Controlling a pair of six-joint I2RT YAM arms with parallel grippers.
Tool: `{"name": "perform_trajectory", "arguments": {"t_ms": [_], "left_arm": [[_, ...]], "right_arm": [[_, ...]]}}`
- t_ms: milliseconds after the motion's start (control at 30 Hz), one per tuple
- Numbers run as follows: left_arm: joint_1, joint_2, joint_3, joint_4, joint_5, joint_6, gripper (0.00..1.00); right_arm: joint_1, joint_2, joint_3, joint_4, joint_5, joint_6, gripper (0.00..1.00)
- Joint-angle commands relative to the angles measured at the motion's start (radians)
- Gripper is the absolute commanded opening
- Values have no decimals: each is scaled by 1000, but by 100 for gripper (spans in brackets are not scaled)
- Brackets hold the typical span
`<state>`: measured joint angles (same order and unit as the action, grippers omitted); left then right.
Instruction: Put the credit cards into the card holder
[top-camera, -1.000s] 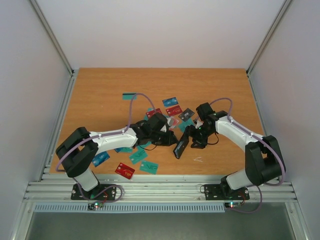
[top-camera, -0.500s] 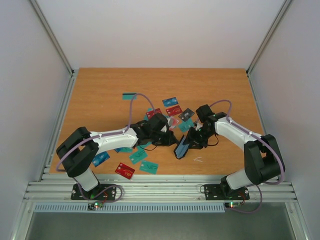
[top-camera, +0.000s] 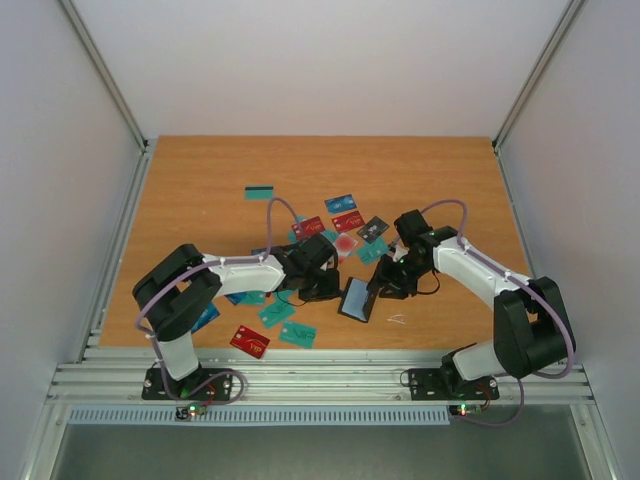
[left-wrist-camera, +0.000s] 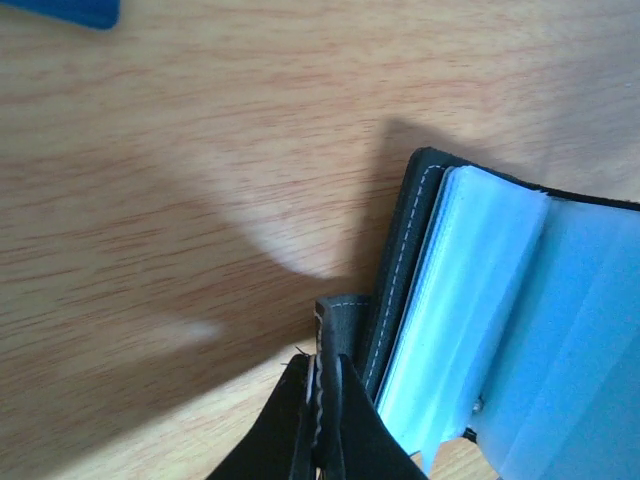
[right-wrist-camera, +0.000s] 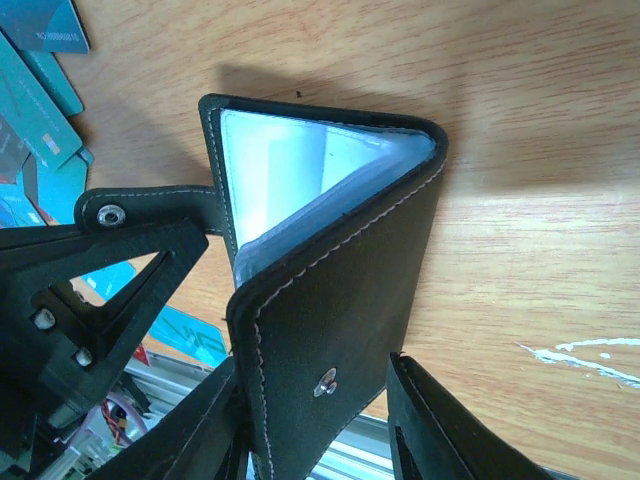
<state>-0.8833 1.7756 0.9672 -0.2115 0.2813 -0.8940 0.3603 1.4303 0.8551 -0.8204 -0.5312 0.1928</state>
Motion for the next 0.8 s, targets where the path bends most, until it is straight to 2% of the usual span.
{"name": "perform_trajectory", "arguments": {"t_ms": [0, 167, 500, 767], "left_arm": [[6, 13, 9, -30, -18, -28, 0], [7, 18, 11, -37, -20, -31, 0], [10, 45, 19, -46, -8, -35, 0], [12, 51, 20, -50, -7, -36, 0]], "right_arm": [[6, -13, -6, -13, 5, -32, 38], [6, 17, -22, -3, -5, -40, 33], [6, 26, -24, 7, -20, -54, 54], [6, 9, -28, 6, -30, -66, 66]]}}
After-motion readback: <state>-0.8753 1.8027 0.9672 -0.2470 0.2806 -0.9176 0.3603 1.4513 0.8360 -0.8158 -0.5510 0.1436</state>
